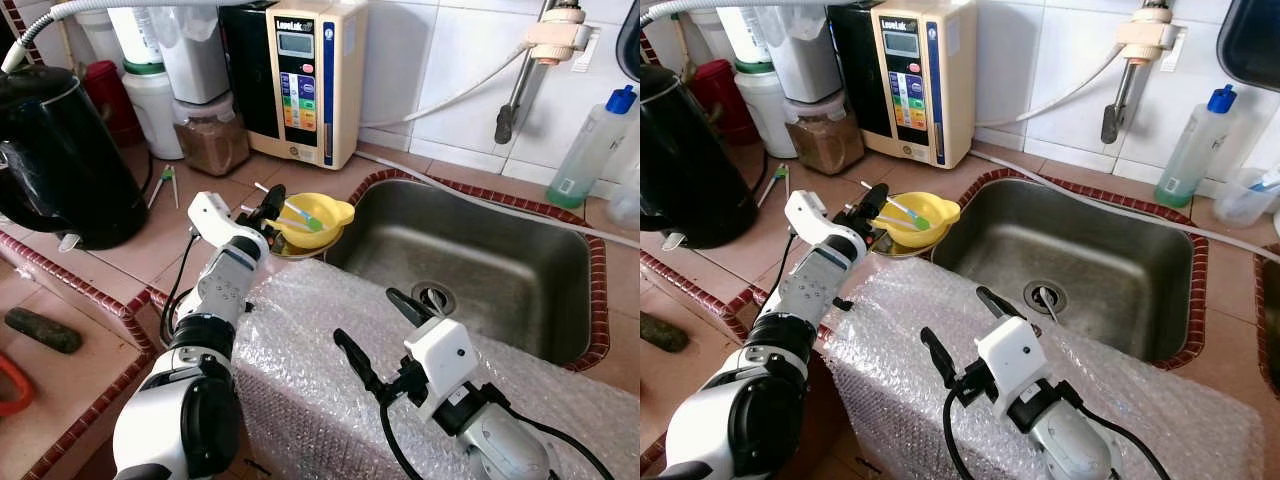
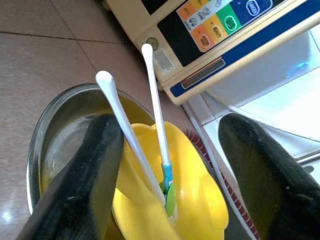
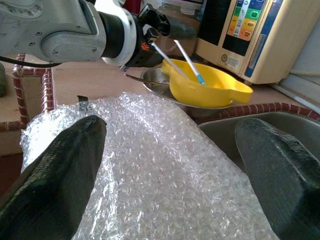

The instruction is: Kitchen organization

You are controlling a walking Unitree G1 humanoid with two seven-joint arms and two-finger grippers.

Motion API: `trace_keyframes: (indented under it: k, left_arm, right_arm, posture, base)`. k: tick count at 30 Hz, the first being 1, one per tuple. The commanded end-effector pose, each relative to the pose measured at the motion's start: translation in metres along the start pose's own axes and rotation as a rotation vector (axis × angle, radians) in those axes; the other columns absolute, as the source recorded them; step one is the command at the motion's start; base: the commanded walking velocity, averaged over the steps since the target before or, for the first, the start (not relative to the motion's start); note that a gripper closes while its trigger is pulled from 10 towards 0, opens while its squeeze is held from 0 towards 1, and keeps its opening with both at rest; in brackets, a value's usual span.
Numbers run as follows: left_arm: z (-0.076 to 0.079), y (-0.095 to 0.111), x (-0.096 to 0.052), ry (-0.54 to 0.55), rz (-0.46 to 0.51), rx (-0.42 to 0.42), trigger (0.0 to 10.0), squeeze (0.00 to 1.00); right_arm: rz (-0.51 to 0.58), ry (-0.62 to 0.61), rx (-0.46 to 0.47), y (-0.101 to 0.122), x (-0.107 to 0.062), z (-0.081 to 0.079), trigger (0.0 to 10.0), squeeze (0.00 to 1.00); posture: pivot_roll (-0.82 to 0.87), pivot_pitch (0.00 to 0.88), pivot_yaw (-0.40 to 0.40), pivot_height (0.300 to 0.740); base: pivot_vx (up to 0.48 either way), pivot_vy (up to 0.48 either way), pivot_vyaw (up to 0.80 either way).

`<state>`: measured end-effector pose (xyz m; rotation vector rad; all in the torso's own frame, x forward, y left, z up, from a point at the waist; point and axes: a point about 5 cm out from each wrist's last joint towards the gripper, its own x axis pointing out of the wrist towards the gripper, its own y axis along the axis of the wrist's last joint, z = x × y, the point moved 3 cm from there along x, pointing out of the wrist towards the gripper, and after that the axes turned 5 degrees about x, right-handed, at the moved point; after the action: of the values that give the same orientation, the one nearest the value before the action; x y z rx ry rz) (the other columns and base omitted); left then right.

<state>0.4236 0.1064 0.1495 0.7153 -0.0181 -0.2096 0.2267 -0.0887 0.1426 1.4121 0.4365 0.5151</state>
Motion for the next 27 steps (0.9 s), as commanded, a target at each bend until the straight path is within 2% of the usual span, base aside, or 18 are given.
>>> trace_keyframes:
  k: [1,10,21,27]
  left_arm:
    - [0.008,0.001,0.003,-0.022,0.005,0.009,0.0,0.00]
    - [0.005,0.005,0.004,-0.004,0.020,0.010,0.0,0.00]
    - [-0.011,0.013,0.001,0.061,0.049,0.035,0.0,0.00]
    - [-0.026,0.013,-0.002,0.147,0.047,0.075,0.0,0.00]
  right_arm:
    - [0.006,0.010,-0.003,0.003,0.001,-0.003,10.0,0.20]
    - [0.003,0.002,-0.003,0.002,-0.001,-0.003,10.0,0.20]
    - [0.002,0.004,-0.010,0.003,0.000,-0.001,10.0,0.18]
    - [0.001,0.003,-0.010,0.003,0.000,-0.001,10.0,0.18]
  posture:
    - [-0.04,0.000,0.099,0.740]
    - [-0.05,0.000,0.101,0.740]
    - [-0.04,0.000,0.097,0.740]
    - [-0.04,0.000,0.095,0.740]
  base:
    - [0.000,0.000,0.00]
    - [0.000,0.000,0.00]
    - [0.000,0.000,0.00]
    - [0.000,0.000,0.00]
